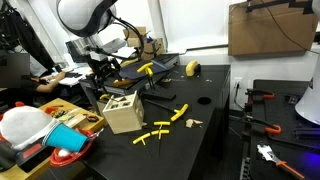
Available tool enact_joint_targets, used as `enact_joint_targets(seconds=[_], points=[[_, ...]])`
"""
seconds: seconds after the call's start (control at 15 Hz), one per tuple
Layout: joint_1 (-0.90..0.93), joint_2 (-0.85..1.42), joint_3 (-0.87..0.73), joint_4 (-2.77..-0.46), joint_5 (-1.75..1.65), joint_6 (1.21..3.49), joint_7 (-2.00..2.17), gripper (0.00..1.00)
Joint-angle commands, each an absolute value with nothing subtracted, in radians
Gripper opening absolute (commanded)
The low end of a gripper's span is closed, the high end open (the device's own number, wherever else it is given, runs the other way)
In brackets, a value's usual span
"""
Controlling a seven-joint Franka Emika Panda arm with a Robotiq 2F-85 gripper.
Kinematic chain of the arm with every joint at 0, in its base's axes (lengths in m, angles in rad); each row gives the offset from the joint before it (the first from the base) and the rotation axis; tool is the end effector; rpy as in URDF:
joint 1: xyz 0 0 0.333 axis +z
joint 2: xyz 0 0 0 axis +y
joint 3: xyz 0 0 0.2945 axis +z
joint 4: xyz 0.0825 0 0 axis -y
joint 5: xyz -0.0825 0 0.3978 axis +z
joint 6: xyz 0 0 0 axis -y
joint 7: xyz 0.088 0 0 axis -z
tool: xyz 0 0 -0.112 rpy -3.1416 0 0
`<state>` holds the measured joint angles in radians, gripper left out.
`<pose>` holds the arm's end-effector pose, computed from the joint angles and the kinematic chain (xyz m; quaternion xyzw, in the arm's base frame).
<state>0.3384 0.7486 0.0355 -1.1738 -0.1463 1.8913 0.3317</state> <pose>0.7024 0.2560 0.3191 0.9974 0.0406 0.0053 0.0587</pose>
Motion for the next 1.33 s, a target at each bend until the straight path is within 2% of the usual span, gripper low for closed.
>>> enact_joint_targets(seconds=[0.0, 0.53, 1.27], points=[[0.358, 0.833, 0.028, -1.017, -0.179, 1.798, 0.294, 1.0], [0.389, 0.951, 0.018, -0.836, -0.234, 1.74, 0.215, 1.0], [0.389, 1.031, 0.02, -0.762, -0.305, 1.759, 0.096, 1.0]])
